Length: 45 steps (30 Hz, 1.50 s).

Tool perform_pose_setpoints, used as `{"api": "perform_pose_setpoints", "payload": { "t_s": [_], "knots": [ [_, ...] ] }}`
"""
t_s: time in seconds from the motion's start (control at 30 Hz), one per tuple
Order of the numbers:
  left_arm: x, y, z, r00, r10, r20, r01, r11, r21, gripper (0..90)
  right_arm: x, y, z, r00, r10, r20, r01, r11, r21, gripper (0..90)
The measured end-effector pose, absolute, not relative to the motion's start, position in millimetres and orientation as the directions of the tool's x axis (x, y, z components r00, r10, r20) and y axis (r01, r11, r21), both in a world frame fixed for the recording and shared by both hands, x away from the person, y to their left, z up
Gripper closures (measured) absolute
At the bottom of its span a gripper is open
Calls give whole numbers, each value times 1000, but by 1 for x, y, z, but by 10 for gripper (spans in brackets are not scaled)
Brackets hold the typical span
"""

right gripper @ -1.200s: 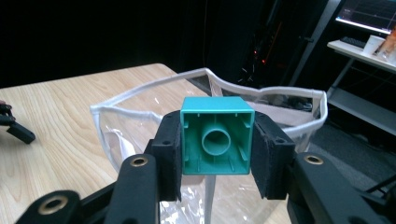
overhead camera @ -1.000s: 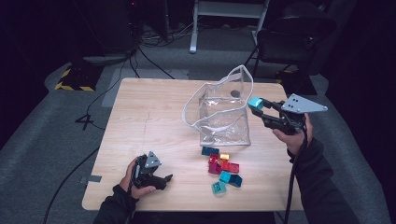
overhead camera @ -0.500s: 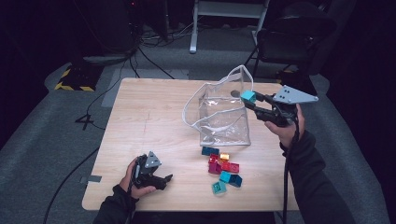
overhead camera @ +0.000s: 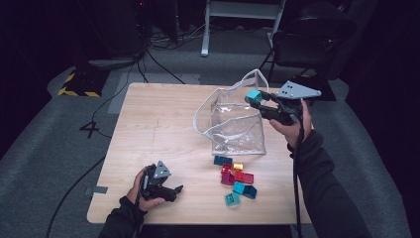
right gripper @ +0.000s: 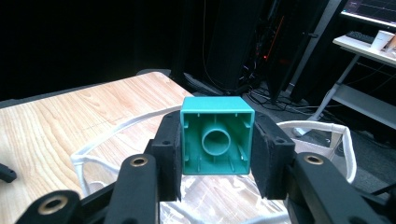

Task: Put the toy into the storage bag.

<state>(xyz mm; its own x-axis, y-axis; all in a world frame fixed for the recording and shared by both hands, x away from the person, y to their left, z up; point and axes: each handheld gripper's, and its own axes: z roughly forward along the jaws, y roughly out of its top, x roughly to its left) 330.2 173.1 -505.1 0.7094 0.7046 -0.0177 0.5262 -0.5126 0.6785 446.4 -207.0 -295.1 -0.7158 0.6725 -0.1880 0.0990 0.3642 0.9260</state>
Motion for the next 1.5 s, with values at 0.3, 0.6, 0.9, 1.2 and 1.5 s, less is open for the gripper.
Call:
{"api": "perform_pose_setpoints", "payload": {
  "t_s": [0.3, 0.6, 0.9, 1.2, 1.5],
  "knots": [
    [330, 173, -505, 710, 704, -14, 525, -515, 678, 108, 459, -202, -303, -706, 690, -158, 144, 358, 923, 596],
    [330, 173, -505, 711, 703, -13, 524, -517, 677, 108, 468, -202, -310, -694, 705, -144, 176, 360, 916, 595],
    [330, 173, -505, 710, 704, -13, 524, -516, 677, 108, 472, -203, -313, -676, 723, -143, 201, 367, 908, 589],
    [330, 173, -505, 710, 704, -13, 525, -516, 677, 107, 469, -203, -313, -648, 744, -167, 188, 368, 911, 511],
    [330, 173, -505, 710, 705, -14, 525, -515, 677, 107, 462, -211, -308, -652, 740, -164, 172, 356, 918, 486]
  ]
}}
